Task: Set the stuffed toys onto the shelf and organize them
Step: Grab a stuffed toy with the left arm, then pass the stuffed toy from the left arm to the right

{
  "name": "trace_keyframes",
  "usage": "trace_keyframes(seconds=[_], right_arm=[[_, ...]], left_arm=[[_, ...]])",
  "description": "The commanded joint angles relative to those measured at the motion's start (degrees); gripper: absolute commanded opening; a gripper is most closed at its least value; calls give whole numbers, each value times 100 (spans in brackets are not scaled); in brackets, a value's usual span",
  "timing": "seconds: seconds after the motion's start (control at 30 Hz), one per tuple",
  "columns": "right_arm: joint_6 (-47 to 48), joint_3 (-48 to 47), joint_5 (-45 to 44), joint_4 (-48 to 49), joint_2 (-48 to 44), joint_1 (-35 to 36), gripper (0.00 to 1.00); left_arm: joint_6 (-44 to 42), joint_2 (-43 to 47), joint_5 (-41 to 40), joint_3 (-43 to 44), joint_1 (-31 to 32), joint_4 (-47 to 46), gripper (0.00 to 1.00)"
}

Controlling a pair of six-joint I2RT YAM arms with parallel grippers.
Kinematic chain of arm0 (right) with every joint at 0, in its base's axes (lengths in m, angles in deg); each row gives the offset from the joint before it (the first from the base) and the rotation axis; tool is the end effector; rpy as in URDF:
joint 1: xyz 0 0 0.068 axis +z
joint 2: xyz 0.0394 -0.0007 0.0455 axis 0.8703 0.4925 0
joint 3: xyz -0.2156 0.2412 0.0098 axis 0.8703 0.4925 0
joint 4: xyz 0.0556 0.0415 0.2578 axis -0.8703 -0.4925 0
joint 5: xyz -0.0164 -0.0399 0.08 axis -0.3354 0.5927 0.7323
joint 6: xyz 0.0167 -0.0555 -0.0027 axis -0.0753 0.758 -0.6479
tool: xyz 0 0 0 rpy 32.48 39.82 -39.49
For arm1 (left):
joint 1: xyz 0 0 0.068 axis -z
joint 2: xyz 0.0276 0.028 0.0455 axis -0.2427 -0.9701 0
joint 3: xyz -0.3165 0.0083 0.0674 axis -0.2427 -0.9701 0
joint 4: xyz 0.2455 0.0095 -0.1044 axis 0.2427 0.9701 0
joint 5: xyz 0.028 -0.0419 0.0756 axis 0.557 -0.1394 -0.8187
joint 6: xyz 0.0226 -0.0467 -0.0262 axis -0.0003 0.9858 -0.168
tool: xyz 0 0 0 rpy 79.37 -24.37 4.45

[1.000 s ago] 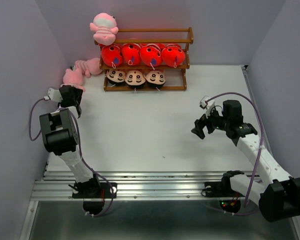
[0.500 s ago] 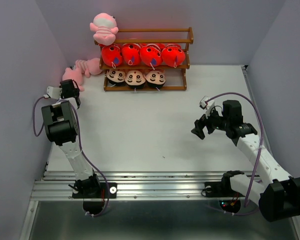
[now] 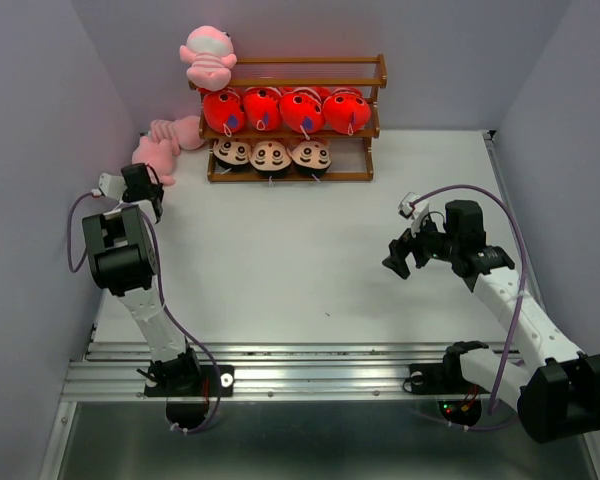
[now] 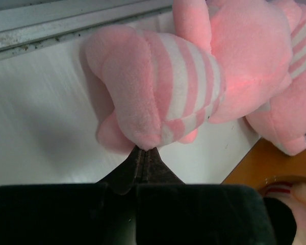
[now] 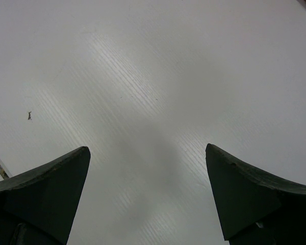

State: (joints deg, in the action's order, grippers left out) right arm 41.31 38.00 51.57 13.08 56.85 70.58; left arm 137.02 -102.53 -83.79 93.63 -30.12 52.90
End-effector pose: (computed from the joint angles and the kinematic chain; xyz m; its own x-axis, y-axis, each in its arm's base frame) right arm 0.1905 0.0573 0.3023 -0.3255 -0.4085 -0.8528 -0.7754 0.6315 -0.0066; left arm 0.4516 0.1383 0.2091 0.1181 -0.8147 -0.5677 -0.6004 0.3968 -0.6943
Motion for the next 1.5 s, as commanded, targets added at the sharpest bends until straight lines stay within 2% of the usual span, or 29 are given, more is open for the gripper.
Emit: trace_keyframes(seconds=[0.0, 0.13, 0.23, 0.37, 0.57, 0.67, 0.83, 0.87, 0.93, 0.97, 1.0, 1.07, 1.1, 1.13, 1.23, 1.4, 1.47], right_arm=[[91, -125, 107, 51, -62, -51, 100], [100, -116, 124, 51, -106, -51, 100], [108, -116, 124, 59, -168, -51, 100], [109, -107, 151, 51, -212, -51, 100], [126, -133, 221, 7, -247, -51, 100], [135, -133, 265, 7, -273, -51, 100], [284, -107, 519, -28, -361, -51, 100], [354, -72, 807, -28, -379, -51, 100], [871, 85, 1317, -176, -388, -51, 100], [1195, 121, 1972, -334, -388, -51, 100], [2155, 148, 2283, -815, -405, -51, 100], [3110, 314, 3038, -1222, -493, -51, 100], [3889, 385, 3164, -1389, -545, -51, 100], [4131, 472, 3244, -1539, -633, -51, 100], [4028, 491, 3000, -1110, -608, -51, 100], [4484, 167, 2875, -1328, -212, -51, 100], [4512, 96, 2849, -1373, -98, 124, 100]], left_arm=[[-365, 892, 202, -489, 52, -93, 0], [-365, 1701, 290, -1095, 61, -66, 0], [-312, 2639, 465, -1858, 78, -66, 0], [-320, 3641, 781, -2466, 105, -5, 0], [-610, 5477, 2141, -3976, 166, 91, 0], [-646, 6025, 2539, -4303, 254, 240, 0], [-409, 6817, 3172, -4735, 1061, 452, 0], [-383, 6931, 3234, -4770, 1211, 435, 0], [-356, 6950, 3488, -4823, 1631, 338, 0], [-391, 6880, 3741, -4806, 1860, 303, 0], [-400, 6836, 3840, -4788, 1993, 294, 0], [-470, 6678, 3998, -4753, 2448, 277, 0], [-479, 6625, 4095, -4727, 2634, 224, 0], [-479, 6511, 4130, -4709, 2993, 206, 0], [-435, 6195, 4157, -4586, 3775, 48, 0], [-163, 5457, 4017, -4314, 4848, -697, 0], [-136, 5036, 4008, -4173, 5087, -900, 0]])
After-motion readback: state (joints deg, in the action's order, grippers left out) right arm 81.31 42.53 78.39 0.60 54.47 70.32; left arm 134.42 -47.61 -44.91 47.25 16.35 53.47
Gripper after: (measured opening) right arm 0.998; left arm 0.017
